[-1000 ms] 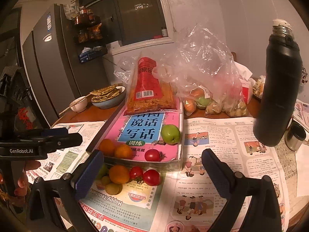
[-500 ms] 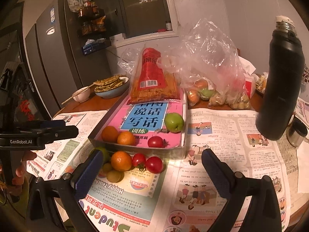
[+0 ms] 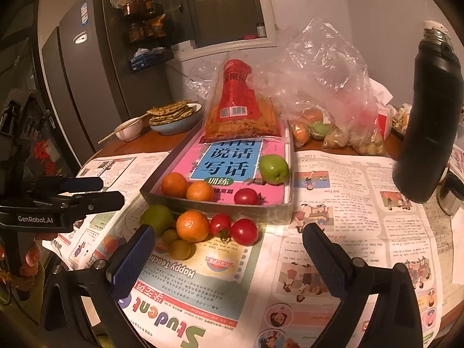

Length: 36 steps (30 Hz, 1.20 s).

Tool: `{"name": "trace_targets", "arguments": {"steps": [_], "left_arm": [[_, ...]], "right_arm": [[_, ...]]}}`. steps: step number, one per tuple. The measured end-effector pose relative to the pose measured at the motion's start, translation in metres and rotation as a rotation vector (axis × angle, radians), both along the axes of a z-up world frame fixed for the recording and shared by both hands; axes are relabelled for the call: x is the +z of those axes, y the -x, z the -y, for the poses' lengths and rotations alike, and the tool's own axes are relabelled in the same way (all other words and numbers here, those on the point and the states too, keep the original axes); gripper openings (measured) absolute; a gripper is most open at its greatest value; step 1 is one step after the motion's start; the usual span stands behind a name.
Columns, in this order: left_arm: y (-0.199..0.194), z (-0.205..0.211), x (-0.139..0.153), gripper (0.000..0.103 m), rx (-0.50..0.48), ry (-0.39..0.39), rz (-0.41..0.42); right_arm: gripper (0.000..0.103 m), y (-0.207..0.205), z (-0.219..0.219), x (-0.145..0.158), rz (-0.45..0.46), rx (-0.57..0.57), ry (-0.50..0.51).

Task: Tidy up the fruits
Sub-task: 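Withdraw both open tools from the workbook toward the fruits on the newspaper, then grasp the green lime with the left tool while the right tool grasps a mandarin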

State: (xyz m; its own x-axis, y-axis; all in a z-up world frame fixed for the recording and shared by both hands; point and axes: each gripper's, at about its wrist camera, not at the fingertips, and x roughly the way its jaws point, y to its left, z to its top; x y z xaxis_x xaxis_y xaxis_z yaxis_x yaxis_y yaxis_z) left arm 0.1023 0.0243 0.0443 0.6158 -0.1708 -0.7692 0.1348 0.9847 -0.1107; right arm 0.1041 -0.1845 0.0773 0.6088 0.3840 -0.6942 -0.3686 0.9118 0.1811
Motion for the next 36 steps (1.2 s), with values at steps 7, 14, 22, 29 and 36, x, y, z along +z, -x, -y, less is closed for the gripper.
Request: {"name": "trace_targets", "arguments": {"steps": [7, 14, 22, 29, 36], "left_arm": [[0.003, 0.003, -0.007, 0.078, -0.007, -0.005, -0.013], [0.002, 0.005, -0.013, 0.078, -0.018, -0.018, -0.029], [-0.003, 0.002, -0.026, 0.078, -0.013, -0.034, -0.064], [-0.008, 0.003, -0.040, 0.078, -0.027, -0.055, -0.088], [-0.021, 0.005, -0.049, 0.078, -0.061, -0.054, -0.100]], "right_arm": [[0.102, 0.003, -0.007, -0.007, -0.018, 0.016, 0.009], [0.102, 0.005, -0.014, -0.010, -0.029, 0.033, 0.011], [0.102, 0.005, -0.024, -0.019, -0.060, 0.050, 0.008], [0.101, -0.001, -0.034, -0.027, -0.080, 0.060, -0.005], [0.088, -0.016, -0.036, -0.040, -0.175, 0.033, -0.055]]}}
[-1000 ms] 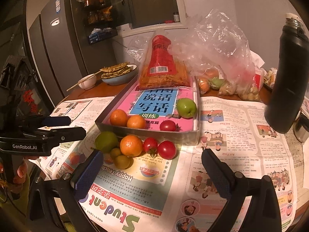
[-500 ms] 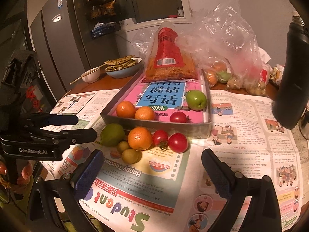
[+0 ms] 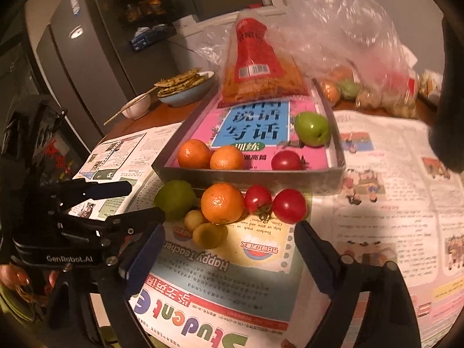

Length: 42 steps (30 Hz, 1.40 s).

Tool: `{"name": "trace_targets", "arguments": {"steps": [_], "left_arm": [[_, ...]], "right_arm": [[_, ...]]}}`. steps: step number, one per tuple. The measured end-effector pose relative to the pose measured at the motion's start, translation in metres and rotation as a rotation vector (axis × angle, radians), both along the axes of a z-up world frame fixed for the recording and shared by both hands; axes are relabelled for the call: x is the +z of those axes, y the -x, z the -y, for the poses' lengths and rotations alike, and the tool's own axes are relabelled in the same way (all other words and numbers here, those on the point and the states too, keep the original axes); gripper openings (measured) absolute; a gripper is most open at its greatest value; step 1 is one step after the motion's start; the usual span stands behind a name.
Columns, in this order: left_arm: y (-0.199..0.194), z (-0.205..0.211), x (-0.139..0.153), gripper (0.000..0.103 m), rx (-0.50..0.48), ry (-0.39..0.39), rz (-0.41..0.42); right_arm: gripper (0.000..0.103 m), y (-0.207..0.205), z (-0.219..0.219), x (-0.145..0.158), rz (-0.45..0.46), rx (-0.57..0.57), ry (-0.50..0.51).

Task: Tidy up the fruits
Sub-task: 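Grasp the green lime with the left tool while the right tool grasps a mandarin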

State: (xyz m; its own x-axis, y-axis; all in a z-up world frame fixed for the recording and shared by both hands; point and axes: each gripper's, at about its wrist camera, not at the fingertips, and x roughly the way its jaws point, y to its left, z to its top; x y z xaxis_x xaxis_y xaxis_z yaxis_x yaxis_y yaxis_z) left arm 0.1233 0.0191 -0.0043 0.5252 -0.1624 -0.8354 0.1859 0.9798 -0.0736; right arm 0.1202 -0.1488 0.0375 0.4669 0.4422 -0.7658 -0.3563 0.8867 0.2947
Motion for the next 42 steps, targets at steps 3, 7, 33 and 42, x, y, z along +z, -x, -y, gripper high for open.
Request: {"name": "trace_targets", "arguments": {"steps": [3, 7, 33, 42], "left_arm": [[-0.004, 0.001, -0.007, 0.079, -0.013, 0.006, -0.014], [-0.006, -0.001, -0.009, 0.075, -0.010, 0.016, -0.011], [-0.022, -0.006, -0.015, 0.066, -0.092, 0.039, -0.013], [-0.025, -0.003, -0.018, 0.064, -0.108, 0.025, -0.019]], "right_arm": [[0.081, -0.007, 0.000, -0.005, -0.042, -0.021, -0.031], [0.076, -0.016, -0.002, -0.013, -0.102, -0.046, -0.079], [0.051, -0.038, -0.007, -0.037, -0.285, -0.161, -0.167], [0.051, -0.047, -0.019, -0.038, -0.286, -0.168, -0.178]]}}
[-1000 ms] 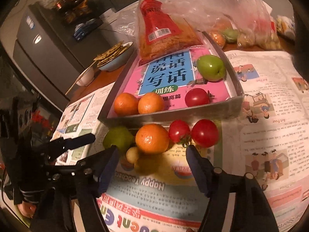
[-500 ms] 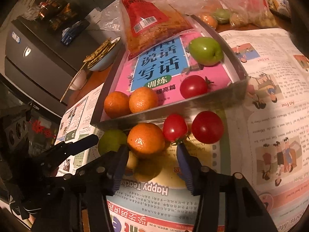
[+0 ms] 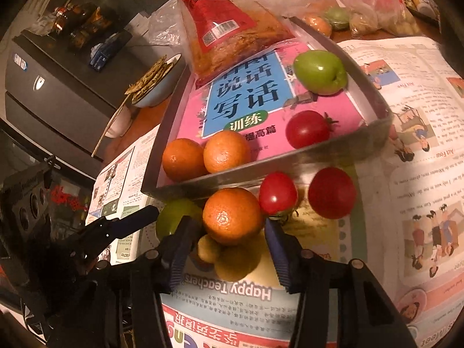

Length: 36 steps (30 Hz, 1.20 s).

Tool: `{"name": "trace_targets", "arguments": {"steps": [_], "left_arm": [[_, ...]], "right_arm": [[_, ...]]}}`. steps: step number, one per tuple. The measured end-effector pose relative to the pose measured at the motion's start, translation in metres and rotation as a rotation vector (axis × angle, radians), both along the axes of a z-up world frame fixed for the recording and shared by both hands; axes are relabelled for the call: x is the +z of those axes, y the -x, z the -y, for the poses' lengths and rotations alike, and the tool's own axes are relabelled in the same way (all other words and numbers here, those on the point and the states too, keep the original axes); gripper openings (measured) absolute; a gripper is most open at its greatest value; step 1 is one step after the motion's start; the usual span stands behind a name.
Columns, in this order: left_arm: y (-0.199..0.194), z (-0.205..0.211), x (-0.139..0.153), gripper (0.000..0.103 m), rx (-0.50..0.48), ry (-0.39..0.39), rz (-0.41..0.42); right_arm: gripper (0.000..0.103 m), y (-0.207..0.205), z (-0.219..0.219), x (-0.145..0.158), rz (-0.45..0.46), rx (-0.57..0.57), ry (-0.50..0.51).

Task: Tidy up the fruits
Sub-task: 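Grasp the green lime with the left tool while the right tool grasps a mandarin, then lift the lime and mandarin and carry both over the pink workbook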

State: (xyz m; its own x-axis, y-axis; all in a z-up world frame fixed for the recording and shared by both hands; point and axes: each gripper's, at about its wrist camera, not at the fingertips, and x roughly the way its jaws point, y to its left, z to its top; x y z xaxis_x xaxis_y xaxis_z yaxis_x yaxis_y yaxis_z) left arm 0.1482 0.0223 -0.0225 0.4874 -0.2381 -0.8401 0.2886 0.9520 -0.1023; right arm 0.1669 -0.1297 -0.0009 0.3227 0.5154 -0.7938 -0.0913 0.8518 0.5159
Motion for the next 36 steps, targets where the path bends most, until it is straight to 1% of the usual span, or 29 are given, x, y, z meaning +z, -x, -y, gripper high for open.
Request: {"name": "trace_targets", "arguments": {"steps": [3, 5, 7, 11, 14, 17, 19, 21, 24, 27, 32, 36], "left_arm": [[-0.002, 0.001, -0.003, 0.059, -0.007, 0.004, -0.009], [-0.003, 0.004, -0.002, 0.053, -0.013, 0.003, -0.008], [-0.004, 0.005, -0.002, 0.049, -0.019, 0.005, -0.014], [-0.008, 0.008, -0.003, 0.044, -0.033, 0.032, -0.024], [-0.009, 0.010, -0.005, 0.043, -0.038, 0.034, -0.033], [-0.012, 0.011, -0.009, 0.042, -0.033, 0.031, -0.047], [-0.013, 0.011, -0.010, 0.042, -0.030, 0.033, -0.049], [-0.013, 0.011, -0.009, 0.042, -0.025, 0.032, -0.050], [-0.013, 0.012, -0.010, 0.042, -0.018, 0.027, -0.045], [-0.014, 0.012, -0.010, 0.042, -0.005, 0.031, -0.048], [-0.014, 0.010, -0.010, 0.041, 0.012, 0.045, -0.050], [-0.015, 0.009, -0.010, 0.041, 0.031, 0.061, -0.049]], "right_arm": [[0.050, -0.001, -0.001, 0.000, -0.011, -0.015, -0.006], [0.048, -0.003, -0.001, -0.001, -0.030, -0.051, -0.005], [0.043, -0.004, -0.004, -0.001, -0.039, -0.079, 0.016], [0.041, 0.000, 0.002, -0.005, -0.027, -0.073, -0.020], [0.041, 0.008, 0.012, -0.004, -0.014, -0.057, -0.026], [0.041, 0.019, 0.026, 0.001, 0.024, -0.042, 0.003], [0.041, 0.025, 0.038, 0.004, 0.061, -0.044, 0.044], [0.041, 0.029, 0.047, 0.007, 0.091, -0.056, 0.108], [0.041, 0.035, 0.052, 0.011, 0.144, -0.025, 0.198], [0.041, 0.045, 0.047, 0.015, 0.217, 0.023, 0.298], [0.041, 0.055, 0.053, 0.016, 0.274, 0.046, 0.305], [0.041, 0.057, 0.062, 0.020, 0.312, 0.027, 0.288]]}}
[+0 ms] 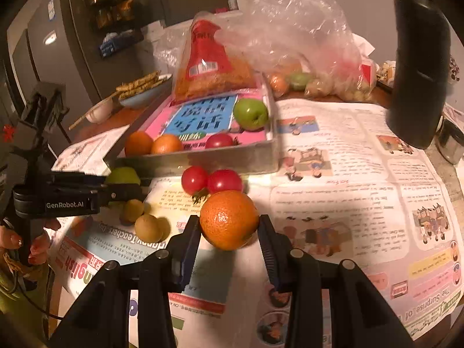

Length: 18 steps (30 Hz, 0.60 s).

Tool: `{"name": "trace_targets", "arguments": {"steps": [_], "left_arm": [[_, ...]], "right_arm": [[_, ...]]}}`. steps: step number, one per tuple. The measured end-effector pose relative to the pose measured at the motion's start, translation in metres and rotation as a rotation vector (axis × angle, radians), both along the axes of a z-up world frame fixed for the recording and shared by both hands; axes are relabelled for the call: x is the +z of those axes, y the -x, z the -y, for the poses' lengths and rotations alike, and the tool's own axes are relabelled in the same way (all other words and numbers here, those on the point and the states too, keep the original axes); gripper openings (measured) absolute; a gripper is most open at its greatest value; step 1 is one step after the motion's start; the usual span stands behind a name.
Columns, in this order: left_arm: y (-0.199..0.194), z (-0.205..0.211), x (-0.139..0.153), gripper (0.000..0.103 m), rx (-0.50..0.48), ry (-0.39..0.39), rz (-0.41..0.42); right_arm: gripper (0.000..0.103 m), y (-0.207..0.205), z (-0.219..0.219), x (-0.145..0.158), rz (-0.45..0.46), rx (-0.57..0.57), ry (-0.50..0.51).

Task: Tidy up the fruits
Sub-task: 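Lift the lime and mandarin and carry both over the pink workbook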

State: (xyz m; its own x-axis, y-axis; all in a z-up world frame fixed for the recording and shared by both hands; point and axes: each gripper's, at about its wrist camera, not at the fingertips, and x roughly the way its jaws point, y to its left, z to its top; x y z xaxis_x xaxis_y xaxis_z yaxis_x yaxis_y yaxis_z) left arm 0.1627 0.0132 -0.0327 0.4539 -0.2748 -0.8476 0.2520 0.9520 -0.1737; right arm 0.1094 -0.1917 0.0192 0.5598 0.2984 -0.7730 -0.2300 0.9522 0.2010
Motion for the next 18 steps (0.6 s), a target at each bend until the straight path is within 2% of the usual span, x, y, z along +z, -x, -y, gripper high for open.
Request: {"name": "trace_targets", "arguments": {"steps": [7, 18], "left_arm": [[0.005, -0.003, 0.005, 0.041, 0.020, 0.017, 0.010], [0.017, -0.004, 0.036, 0.041, 0.016, 0.039, 0.081]], "right_arm": [[0.041, -0.004, 0.012, 0.002, 0.011, -0.020, -0.033], [0.041, 0.000, 0.008, 0.012, 0.035, -0.009, -0.047]]}}
